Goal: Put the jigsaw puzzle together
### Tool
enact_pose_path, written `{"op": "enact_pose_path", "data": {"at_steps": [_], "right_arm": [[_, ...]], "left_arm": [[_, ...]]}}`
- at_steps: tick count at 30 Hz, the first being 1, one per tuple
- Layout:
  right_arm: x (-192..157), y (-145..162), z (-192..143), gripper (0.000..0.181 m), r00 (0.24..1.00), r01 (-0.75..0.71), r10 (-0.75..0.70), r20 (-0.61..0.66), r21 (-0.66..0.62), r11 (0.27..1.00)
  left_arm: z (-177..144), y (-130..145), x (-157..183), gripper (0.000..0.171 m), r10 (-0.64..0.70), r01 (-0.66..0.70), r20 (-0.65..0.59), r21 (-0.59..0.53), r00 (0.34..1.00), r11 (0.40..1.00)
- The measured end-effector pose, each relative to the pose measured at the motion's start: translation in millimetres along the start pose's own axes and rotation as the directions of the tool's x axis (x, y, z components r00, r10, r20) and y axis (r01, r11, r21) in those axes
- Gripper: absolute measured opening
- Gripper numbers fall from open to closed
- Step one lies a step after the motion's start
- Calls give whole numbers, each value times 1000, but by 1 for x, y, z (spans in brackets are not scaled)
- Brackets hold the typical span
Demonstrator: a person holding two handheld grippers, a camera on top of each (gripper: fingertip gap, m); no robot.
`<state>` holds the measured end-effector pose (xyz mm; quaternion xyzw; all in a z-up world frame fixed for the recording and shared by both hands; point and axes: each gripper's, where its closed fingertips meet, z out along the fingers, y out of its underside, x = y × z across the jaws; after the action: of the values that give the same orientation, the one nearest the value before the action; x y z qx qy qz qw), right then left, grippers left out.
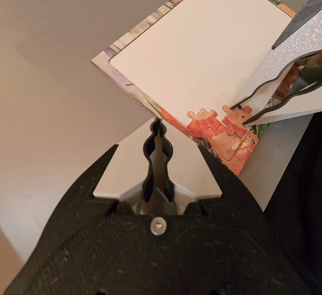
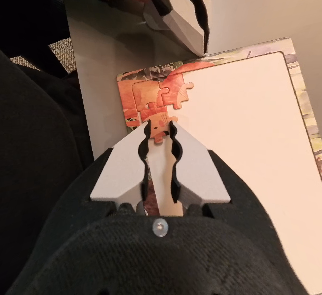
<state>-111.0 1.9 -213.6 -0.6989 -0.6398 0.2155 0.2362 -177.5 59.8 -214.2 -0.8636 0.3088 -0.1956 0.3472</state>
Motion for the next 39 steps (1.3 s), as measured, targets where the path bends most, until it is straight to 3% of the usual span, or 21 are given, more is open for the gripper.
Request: {"op": "enact_pose_path", "data": {"at_steps": [39], "right_arm": [[-2, 0, 0, 19, 1000, 22, -22, 4, -10, 1000]], "left_arm": [[0, 0, 0, 0, 3, -3, 3, 0, 1000, 1000]]}}
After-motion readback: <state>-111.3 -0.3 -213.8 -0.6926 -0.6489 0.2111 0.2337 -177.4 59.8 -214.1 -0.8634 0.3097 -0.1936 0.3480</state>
